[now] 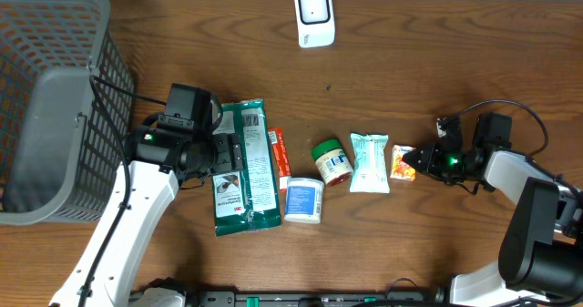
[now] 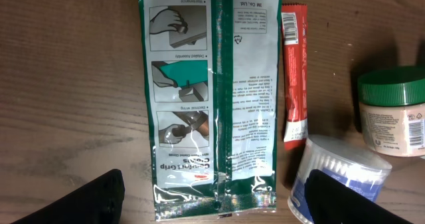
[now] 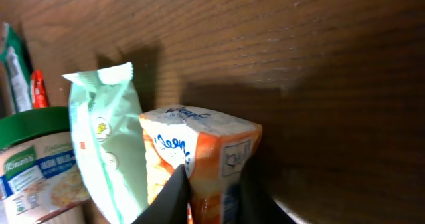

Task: Scan the item barcode
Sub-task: 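Close the right gripper on the orange Kleenex tissue pack, then lift the tissue pack and carry it leftward toward the left gripper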

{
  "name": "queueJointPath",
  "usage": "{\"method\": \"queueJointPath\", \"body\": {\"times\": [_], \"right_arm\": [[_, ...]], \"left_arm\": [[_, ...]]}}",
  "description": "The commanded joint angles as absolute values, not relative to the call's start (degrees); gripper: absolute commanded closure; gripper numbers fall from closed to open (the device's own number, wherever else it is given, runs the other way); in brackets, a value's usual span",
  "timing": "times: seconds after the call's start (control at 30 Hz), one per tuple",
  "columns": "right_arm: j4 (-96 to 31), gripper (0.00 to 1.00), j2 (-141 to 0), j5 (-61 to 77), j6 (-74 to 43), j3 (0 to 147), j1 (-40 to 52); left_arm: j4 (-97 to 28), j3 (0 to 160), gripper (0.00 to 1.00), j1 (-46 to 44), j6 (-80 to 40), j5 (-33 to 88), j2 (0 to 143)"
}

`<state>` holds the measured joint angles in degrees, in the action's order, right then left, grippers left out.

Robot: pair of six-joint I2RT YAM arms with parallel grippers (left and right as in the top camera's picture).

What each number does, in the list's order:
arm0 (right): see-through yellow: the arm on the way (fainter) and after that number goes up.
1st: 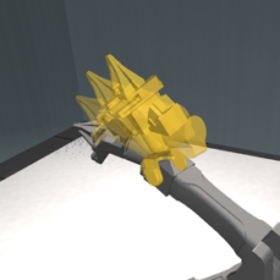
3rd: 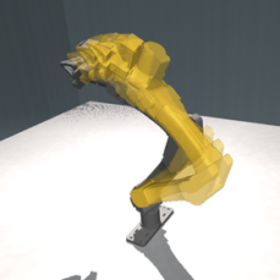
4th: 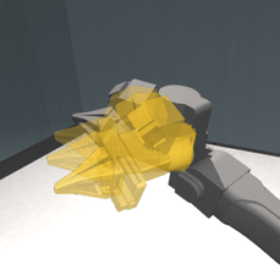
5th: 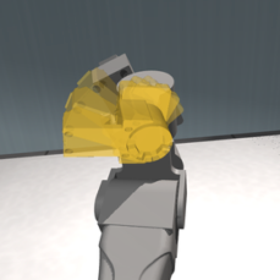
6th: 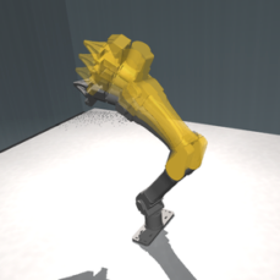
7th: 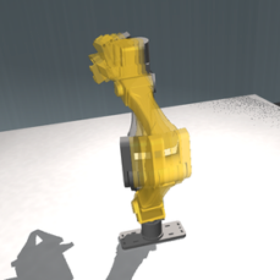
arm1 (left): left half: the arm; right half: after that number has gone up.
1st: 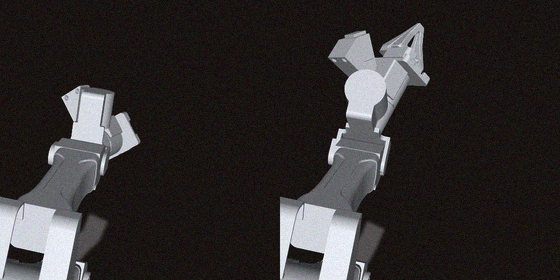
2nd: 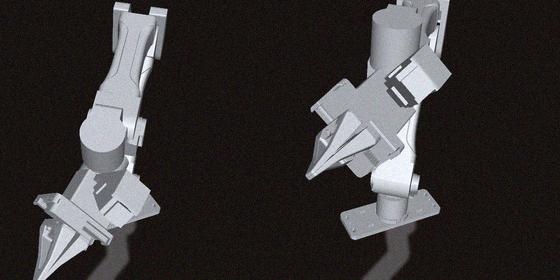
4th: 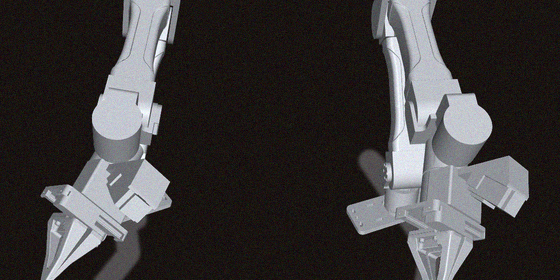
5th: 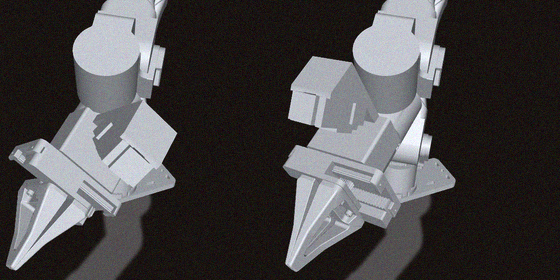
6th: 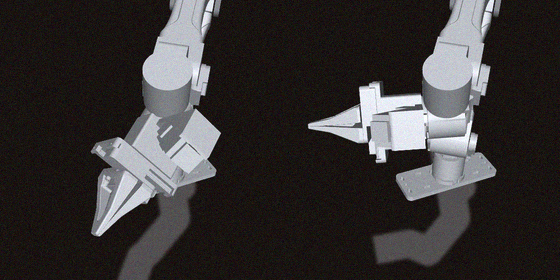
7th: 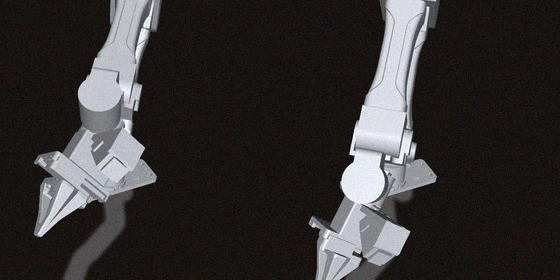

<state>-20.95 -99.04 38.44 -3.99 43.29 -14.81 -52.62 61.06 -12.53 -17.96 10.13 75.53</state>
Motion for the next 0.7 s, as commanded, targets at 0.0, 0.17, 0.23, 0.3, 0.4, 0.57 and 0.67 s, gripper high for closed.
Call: {"method": "queueJointPath", "body": {"times": [0.0, 0.17, 0.23, 0.3, 0.4, 0.57, 0.67], "right_arm": [[-22.5, 0.99, -100.2, 37.9, -3.6, 41.7, -15.3], [-27.3, 0.99, -95.2, 43.1, 0.6, 42.6, -19.5], [-28.2, 0.99, -92.6, 49.3, 1.7, 42.7, -21.7], [-28.2, 0.99, -90.3, 56.4, 2.4, 42.7, -23.7], [-28.1, 0.99, -88.3, 64.6, 2.4, 42.7, -25.7], [-28.0, 0.99, -88.4, 74.2, 2.4, 42.7, -25.3], [-27.6, 0.99, -88.4, 79.7, 2.4, 42.7, -24.4]], "left_arm": [[-52.9, 61.7, 0.14, -12.5, -17.6, 9.8, 75.1], [-52.9, 61.7, 0.13, -12.5, -17.6, 9.8, 75.1], [-52.9, 61.7, 0.14, -12.5, -17.6, 9.8, 75.1], [-52.9, 61.7, 0.13, -12.5, -17.6, 9.8, 75.1], [-52.9, 61.7, 0.14, -12.5, -17.6, 9.8, 75.1], [-52.9, 61.7, 0.13, -12.5, -17.6, 9.8, 75.1], [-52.9, 61.7, 0.14, -12.5, -17.6, 9.8, 75.1]]}}
